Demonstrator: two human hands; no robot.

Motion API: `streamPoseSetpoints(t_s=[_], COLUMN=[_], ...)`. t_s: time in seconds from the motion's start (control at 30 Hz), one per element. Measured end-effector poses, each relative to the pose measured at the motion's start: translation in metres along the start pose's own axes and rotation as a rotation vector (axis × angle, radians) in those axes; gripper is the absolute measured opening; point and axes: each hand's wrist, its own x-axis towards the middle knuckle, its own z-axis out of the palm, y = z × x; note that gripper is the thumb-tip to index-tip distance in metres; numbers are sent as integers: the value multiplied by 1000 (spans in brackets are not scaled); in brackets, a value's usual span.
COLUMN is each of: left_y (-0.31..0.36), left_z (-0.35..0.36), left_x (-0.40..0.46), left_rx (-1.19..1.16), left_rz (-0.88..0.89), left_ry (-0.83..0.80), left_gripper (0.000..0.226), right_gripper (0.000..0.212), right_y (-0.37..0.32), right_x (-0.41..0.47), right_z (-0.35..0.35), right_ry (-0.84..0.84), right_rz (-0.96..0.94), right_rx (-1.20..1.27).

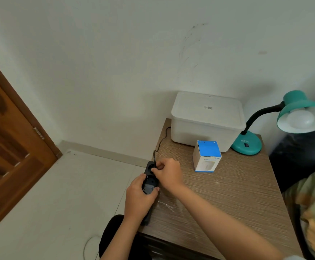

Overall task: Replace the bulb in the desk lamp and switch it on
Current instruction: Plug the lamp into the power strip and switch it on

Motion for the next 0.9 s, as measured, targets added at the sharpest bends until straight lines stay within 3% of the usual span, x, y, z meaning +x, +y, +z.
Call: streamPoseSetpoints(t_s=[0.47, 0.6, 0.7, 0.77, 0.9], left_y=[-12, -13, -8, 0, 31], left_z=[5, 4, 6, 15, 52], left_x=[2, 2, 4, 1, -22], left_rx=[30, 48, 334, 525, 344], left_rz=[-51, -87, -67, -45, 157], left_ry=[-4, -42, -86, -53, 62], left_gripper=[60, 60, 54, 54, 48], right_gripper=[17, 12, 10, 9, 12], right_y=[5, 13, 29, 45, 94], right_x=[1, -1, -23, -43, -76], right_z=[3, -10, -27, -41, -72], right_ry=[-12, -78, -66, -47, 182], right_rz=[15, 23, -30, -53, -76], right_rx=[14, 148, 173, 170, 97])
